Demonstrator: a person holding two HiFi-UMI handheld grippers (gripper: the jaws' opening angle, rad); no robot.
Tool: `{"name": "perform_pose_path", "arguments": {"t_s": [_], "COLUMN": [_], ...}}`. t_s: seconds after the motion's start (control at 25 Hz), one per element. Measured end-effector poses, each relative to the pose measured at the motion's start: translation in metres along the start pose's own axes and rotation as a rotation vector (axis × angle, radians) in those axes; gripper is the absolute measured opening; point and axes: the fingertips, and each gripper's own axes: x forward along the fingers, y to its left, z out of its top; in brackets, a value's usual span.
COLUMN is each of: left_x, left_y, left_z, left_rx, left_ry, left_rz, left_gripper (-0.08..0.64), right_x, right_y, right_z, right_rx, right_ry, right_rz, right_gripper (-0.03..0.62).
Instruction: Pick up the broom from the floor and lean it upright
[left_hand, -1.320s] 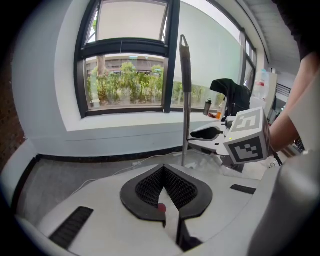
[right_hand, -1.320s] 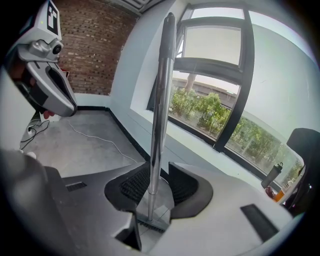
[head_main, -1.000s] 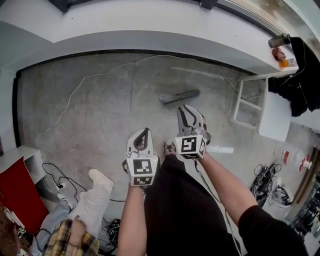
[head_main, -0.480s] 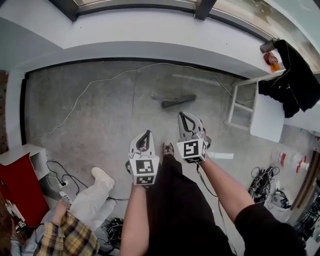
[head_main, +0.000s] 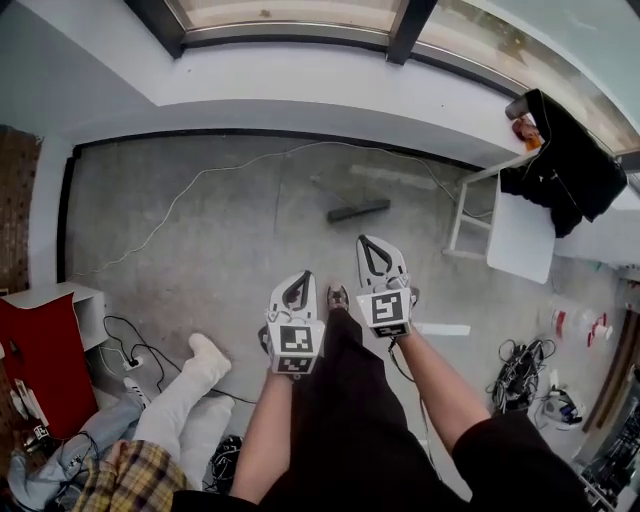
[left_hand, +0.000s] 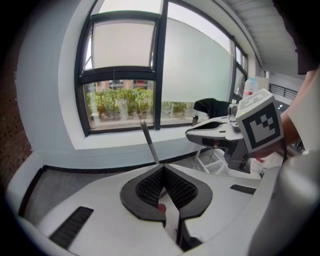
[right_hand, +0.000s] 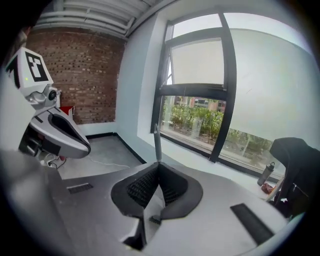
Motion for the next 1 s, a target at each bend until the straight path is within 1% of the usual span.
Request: {"name": "perform_pose_path", "arguments": {"t_s": [0.12, 0.24, 0.32, 0.4, 0.52, 0.6, 0.68, 0.76, 0.84, 1.0], "left_x": [-0.036, -0.076, -0.103, -0.129, -0.17, -0.191, -0.203, -0.211, -0.22, -0.228], "left_y": [-0.009, -0.014, -0.019, -0.029, -0.048, -0.056, -0.064, -0.072, -0.08, -0.106], "left_z": [0.006, 0.014, 0.024, 0.03, 0.034, 0.037, 0.041, 0.044, 0.047, 0.051], "left_rx": [0.011, 0.002, 0.013, 0.027, 0.03, 0.042, 0.053, 0.048, 0.047, 0.054], "left_ry": [-0.029, -0.075, -0.111, -0.15, -0.169, -0.17, -0.208, -0.24, -0.242, -0.278], "left_rz": [-0.009, -0.011, -0.015, -0.03, -0.053, -0.06, -0.071, -0.08, -0.075, -0.106], "left_gripper": [0.005, 0.005, 0.005, 0.005, 0.005, 0.005, 0.005, 0.005, 0.005, 0.005], "right_x": [-0.039, -0.082, -0.108, -0.136, -0.182, -0.211, -0.234, -0.251, -0.269, -0.302], "right_y": [0.009, 0.021, 0.031, 0.041, 0.057, 0.065, 0.07, 0.073, 0.072, 0.067], "right_z": [0.023, 0.047, 0.066, 0.085, 0.108, 0.131, 0.15, 0.139, 0.127, 0.119], "right_rx": [0.068, 0.116, 0.116, 0.092, 0.065, 0.099, 0.119, 0.094, 0.073, 0.069], "right_ry": [-0.036, -0.065, -0.09, -0.115, -0.151, -0.172, -0.189, -0.201, -0.221, -0.23], "right_rz": [-0.036, -0.086, -0.102, -0.112, -0.137, -0.143, -0.136, -0.134, -0.139, -0.125], "right_gripper": [0.008, 0.008, 0.008, 0.008, 0.008, 0.008, 0.008, 0.008, 0.008, 0.008]}}
